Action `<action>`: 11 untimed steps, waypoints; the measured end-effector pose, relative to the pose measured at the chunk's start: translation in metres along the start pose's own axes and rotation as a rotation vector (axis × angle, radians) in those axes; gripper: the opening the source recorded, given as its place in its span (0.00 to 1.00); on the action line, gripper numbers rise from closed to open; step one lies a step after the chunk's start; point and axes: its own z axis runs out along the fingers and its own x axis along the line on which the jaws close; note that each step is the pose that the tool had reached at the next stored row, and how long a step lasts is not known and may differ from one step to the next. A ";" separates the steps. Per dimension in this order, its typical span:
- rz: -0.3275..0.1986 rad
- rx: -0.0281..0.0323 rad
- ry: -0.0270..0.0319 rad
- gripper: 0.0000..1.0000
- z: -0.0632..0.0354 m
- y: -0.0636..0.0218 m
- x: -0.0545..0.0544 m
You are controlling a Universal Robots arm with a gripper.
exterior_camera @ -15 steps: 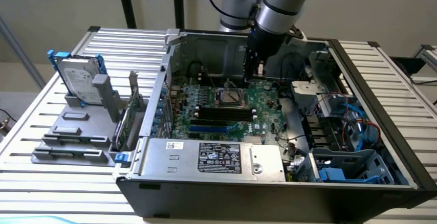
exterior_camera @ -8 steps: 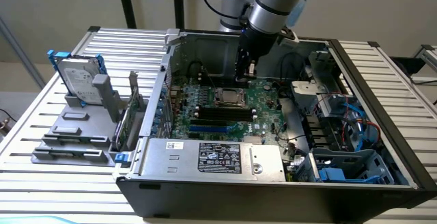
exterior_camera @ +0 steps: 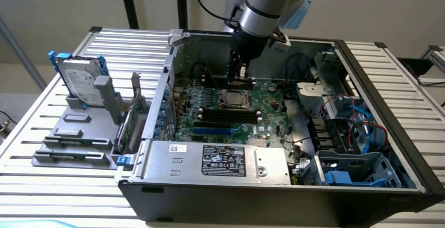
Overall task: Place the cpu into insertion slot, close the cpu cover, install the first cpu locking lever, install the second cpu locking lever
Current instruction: 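Close the cpu cover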
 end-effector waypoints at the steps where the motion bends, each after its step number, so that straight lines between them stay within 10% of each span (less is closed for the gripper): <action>1: 0.000 0.0002 0.0000 0.11 0.0024 -0.0023 0.000; 11: 0.000 0.0008 0.0000 0.11 0.0222 -0.0082 -0.005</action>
